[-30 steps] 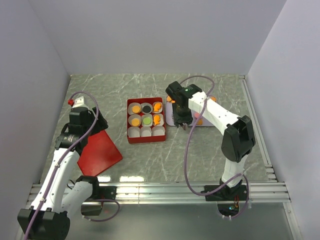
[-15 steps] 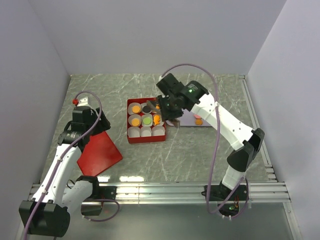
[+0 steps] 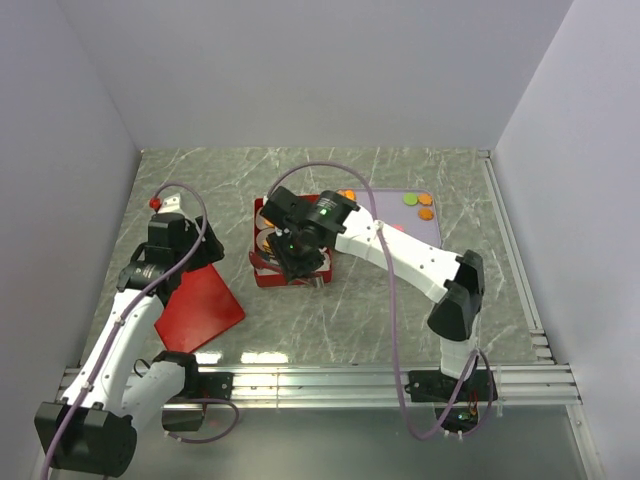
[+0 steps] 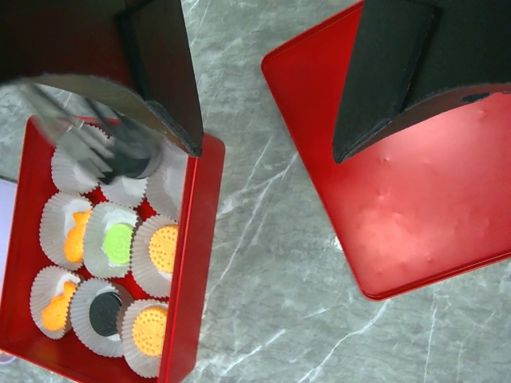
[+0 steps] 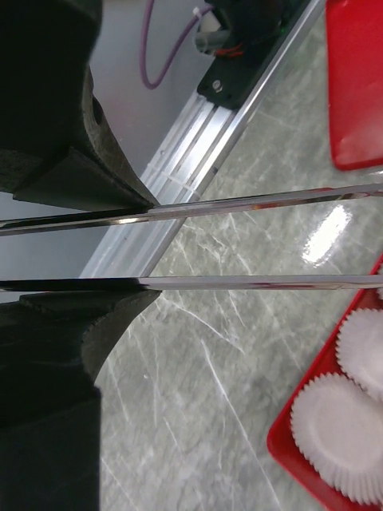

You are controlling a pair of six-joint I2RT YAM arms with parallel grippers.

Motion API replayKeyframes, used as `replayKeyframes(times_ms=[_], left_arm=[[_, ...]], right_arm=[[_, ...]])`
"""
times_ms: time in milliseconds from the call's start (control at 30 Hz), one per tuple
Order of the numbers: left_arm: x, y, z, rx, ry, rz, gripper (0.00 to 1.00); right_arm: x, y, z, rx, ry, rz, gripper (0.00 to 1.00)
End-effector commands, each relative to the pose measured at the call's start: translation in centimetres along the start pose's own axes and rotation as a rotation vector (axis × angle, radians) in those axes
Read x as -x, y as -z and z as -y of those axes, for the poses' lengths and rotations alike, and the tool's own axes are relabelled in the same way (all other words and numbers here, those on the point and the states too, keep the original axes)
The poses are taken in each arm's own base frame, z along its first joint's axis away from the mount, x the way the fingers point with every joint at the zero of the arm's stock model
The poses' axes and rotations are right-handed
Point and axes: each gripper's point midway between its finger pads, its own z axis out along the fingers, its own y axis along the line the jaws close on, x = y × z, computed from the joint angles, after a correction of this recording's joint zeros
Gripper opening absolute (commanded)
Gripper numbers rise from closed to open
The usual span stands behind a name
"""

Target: Pack the cookies

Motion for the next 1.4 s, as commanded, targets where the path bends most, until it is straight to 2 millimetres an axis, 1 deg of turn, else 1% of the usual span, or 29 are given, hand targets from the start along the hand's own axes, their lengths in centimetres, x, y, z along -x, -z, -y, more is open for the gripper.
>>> replayKeyframes(times_ms=[0, 33, 233, 400, 700, 867, 967, 1067, 1100, 1167, 1200, 1267, 1300, 1333, 1367], left_arm=[[1.0, 0.7, 0.8, -0.021, -0.017, 0.060, 0.72], [1.0, 0.8, 0.8, -0.019, -0.020, 0.063, 0.72], [1.0, 1.0, 1.0, -0.013, -0.028, 0.070, 0.72], [0.8, 1.2, 1.1, -0.011, -0.031, 0.073, 0.72], [0.7, 1.1, 1.2, -0.010, -0.033, 0.068, 0.72], [0.8, 1.1, 1.2, -0.009, -0.031, 0.069, 0.72], [0.7, 1.1, 1.2, -0.007, -0.030, 0.068, 0.72], [0.7, 1.3, 1.3, -0.013, -0.033, 0.073, 0.72], [0.7, 1.3, 1.3, -0.013, -0.034, 0.073, 0.72], [0.7, 1.4, 1.3, -0.010, -0.034, 0.077, 0.72], [0.6, 1.4, 1.5, -0.014, -0.037, 0.076, 0.72], [0.6, 1.4, 1.6, -0.016, -0.037, 0.075, 0.72], [0.5, 1.4, 1.6, -0.016, -0.041, 0.072, 0.72], [0.5, 1.4, 1.6, -0.016, -0.041, 0.072, 0.72], [0.4, 1.3, 1.7, -0.017, -0.041, 0.068, 0.72]], right_arm=[[1.2, -0.2, -0.7, 0.007, -0.023, 0.046, 0.39], [1.2, -0.6, -0.7, 0.000, -0.028, 0.038, 0.39], [1.0, -1.5, -0.7, -0.009, -0.041, 0.021, 0.41], [1.1, -2.1, 0.0, -0.044, -0.036, 0.022, 0.46], [1.4, -2.8, 0.6, -0.081, -0.022, 0.023, 0.53], [1.9, -2.7, 0.9, -0.096, -0.011, 0.037, 0.55], [2.4, -2.1, 1.3, -0.108, -0.014, 0.058, 0.55], [3.3, -0.6, 2.4, -0.121, -0.040, 0.100, 0.55], [3.8, 0.5, 3.2, -0.122, -0.061, 0.126, 0.54], [4.3, 1.7, 4.4, -0.133, -0.083, 0.156, 0.54], [4.8, 2.8, 5.4, -0.136, -0.107, 0.180, 0.54], [5.0, 4.0, 7.0, -0.152, -0.135, 0.197, 0.54], [4.7, 4.8, 7.7, -0.157, -0.146, 0.208, 0.54], [4.8, 5.3, 9.4, -0.176, -0.179, 0.214, 0.54], [4.6, 5.7, 10.4, -0.191, -0.192, 0.218, 0.54]])
